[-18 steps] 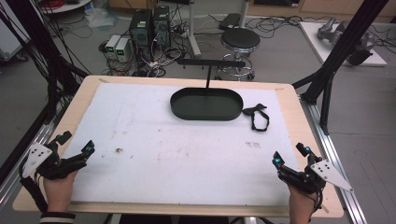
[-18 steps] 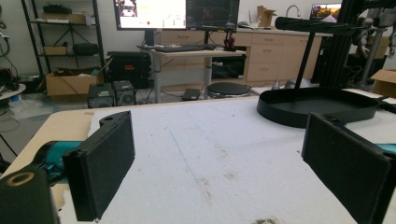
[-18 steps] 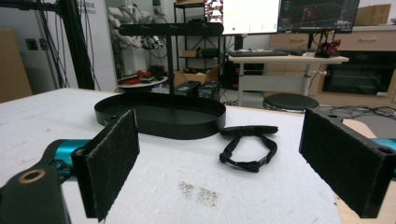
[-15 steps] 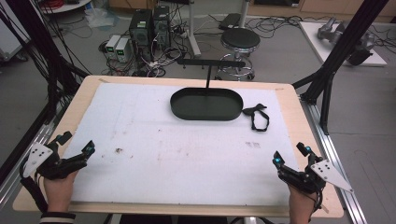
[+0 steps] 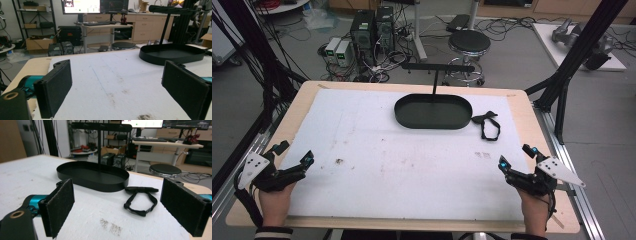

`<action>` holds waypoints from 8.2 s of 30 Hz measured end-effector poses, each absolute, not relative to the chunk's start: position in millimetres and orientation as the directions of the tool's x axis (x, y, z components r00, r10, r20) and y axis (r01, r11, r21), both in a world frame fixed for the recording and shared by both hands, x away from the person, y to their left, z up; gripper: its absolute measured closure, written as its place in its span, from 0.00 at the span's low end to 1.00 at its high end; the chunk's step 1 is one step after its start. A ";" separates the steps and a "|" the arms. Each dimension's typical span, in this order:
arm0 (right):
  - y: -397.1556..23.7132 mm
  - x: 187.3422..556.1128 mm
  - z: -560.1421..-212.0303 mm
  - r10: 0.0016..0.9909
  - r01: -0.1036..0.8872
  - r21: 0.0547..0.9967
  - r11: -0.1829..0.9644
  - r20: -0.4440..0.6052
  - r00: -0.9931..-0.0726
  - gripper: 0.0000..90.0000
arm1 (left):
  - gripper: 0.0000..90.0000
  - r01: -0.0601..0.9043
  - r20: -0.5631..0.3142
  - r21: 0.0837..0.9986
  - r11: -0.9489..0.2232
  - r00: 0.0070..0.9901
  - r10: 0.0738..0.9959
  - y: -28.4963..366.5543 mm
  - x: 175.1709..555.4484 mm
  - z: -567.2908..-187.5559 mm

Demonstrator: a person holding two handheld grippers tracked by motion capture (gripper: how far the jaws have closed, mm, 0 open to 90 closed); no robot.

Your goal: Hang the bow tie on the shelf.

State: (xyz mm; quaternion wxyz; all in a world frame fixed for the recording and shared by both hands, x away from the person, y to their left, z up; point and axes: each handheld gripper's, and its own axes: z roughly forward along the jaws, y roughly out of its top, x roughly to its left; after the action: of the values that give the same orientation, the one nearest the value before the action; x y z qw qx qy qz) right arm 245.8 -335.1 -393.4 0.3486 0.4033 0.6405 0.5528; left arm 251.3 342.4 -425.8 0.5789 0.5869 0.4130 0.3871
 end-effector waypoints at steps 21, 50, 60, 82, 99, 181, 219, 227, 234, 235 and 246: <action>-319.7 355.9 -391.8 0.882 0.380 0.900 0.212 -0.009 -0.472 0.13 | 0.11 0.061 -0.011 0.998 -0.012 0.366 0.930 336.8 253.9 -428.6; -297.6 434.8 -450.4 0.953 0.631 0.766 0.125 0.084 -0.291 0.47 | 0.11 0.084 -0.015 0.996 -0.017 0.368 0.930 336.0 253.6 -432.5; -295.7 432.7 -449.1 0.956 0.632 0.753 0.183 0.013 -0.293 0.76 | 0.11 0.082 -0.007 0.996 -0.024 0.364 0.931 334.9 252.6 -433.5; -286.6 399.2 -397.6 0.945 0.379 0.904 0.197 -0.072 -0.320 0.97 | 0.11 0.077 -0.012 0.997 -0.018 0.366 0.931 334.0 251.9 -433.5; -280.9 383.3 -355.1 0.922 0.142 0.987 0.072 -0.011 -0.386 0.98 | 0.11 0.074 -0.005 0.997 -0.024 0.371 0.929 332.5 251.7 -433.3; -295.9 316.5 -275.2 0.985 -0.070 0.998 0.004 -0.016 -0.171 0.13 | 0.11 0.039 -0.037 0.999 0.025 0.353 0.935 343.8 243.3 -422.5; -318.4 229.0 -430.4 0.964 -0.003 1.000 -0.006 0.005 -0.265 0.13 | 0.11 0.025 -0.035 0.999 0.027 0.372 0.927 339.4 245.3 -421.8; -316.5 226.4 -433.1 0.964 0.005 1.000 0.004 -0.002 -0.265 0.13 | 0.11 0.011 -0.052 0.999 0.051 0.363 0.930 344.2 245.2 -420.4; -318.3 225.0 -432.4 0.965 -0.001 1.000 -0.003 0.003 -0.261 0.13 | 0.11 0.011 -0.052 0.999 0.051 0.360 0.932 345.4 245.3 -420.0; -318.4 225.1 -432.4 0.965 -0.001 1.000 -0.003 0.003 -0.261 0.13 | 0.11 0.011 -0.054 0.999 0.053 0.361 0.931 345.1 245.2 -420.0; -318.4 224.8 -431.3 0.967 -0.002 1.000 -0.007 0.006 -0.254 0.13 | 0.11 0.014 -0.046 0.999 0.043 0.371 0.927 341.3 245.7 -420.6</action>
State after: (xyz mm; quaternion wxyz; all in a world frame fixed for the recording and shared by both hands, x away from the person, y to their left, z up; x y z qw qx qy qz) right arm 224.8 -318.4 -431.3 0.4309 0.4329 0.5575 0.5622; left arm 245.7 341.3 -420.6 0.5952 0.5756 0.4091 0.3835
